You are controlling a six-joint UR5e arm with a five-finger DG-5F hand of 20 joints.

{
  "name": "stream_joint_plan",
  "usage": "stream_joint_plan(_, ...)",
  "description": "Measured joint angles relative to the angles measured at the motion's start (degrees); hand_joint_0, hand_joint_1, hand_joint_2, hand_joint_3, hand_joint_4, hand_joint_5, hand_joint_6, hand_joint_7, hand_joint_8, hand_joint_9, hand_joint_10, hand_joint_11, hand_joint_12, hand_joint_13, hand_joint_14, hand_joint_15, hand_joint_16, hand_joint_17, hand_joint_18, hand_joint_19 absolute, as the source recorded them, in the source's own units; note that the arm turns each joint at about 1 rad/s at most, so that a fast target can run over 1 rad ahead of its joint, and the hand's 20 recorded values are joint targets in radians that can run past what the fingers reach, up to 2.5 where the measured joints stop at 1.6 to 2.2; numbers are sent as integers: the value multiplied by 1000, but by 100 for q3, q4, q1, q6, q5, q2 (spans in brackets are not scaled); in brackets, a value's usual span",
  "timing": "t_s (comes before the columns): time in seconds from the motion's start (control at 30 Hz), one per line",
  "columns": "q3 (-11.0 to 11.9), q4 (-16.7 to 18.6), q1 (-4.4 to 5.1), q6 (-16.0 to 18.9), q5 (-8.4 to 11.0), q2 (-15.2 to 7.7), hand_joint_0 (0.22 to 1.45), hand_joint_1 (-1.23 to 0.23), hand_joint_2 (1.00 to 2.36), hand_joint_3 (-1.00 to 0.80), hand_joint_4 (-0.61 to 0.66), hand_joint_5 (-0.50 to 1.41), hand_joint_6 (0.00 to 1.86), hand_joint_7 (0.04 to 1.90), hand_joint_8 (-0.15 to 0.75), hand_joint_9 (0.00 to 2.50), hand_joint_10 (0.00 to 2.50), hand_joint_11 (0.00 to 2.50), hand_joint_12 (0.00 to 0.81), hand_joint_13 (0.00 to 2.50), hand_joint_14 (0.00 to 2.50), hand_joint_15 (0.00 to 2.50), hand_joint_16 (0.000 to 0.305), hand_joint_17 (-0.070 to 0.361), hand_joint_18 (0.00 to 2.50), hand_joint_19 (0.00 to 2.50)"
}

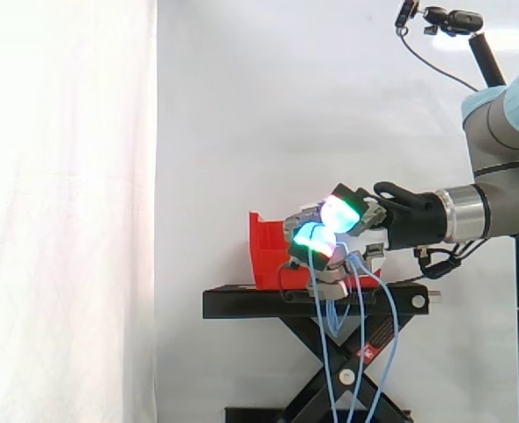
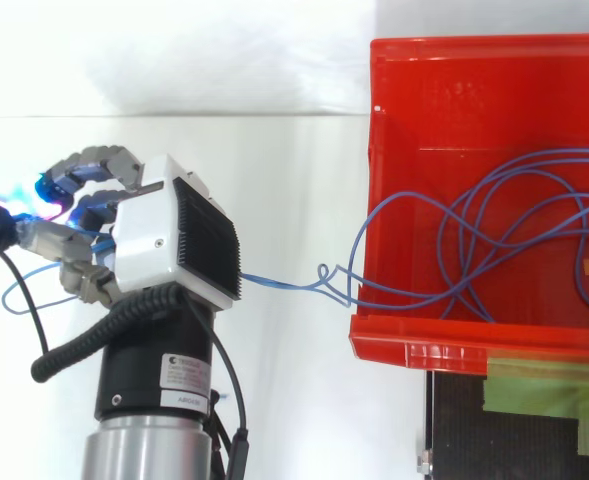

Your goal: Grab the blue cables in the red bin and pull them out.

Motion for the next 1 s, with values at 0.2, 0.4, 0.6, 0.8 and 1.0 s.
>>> stream_joint_plan(0.2,1,0,2,-1,0,0,920,-904,1000,-1000,-27,798,1211,537,164,1365,2,1779,278,1256,824,1581,41,93,1031,1185)
stream_joint_plan(0.4,0,0,2,1,0,0,920,-903,1000,-1000,-27,797,1210,536,165,1368,1,1784,272,1252,817,1603,41,93,1031,1178)
stream_joint_plan(0.6,-1,1,2,0,0,0,917,-901,1000,-1000,-24,796,1205,536,166,1372,2,1785,278,1253,819,1598,41,93,1032,1185)
stream_joint_plan(0.8,-2,2,3,0,0,0,917,-901,1000,-1000,-27,799,1198,540,157,1375,2,1792,276,1222,852,1578,41,93,1030,1185)
stream_joint_plan(1.0,0,1,1,-1,0,0,916,-900,1000,-1000,-27,800,1196,541,170,1374,2,1797,280,1197,903,1627,41,92,1027,1186)
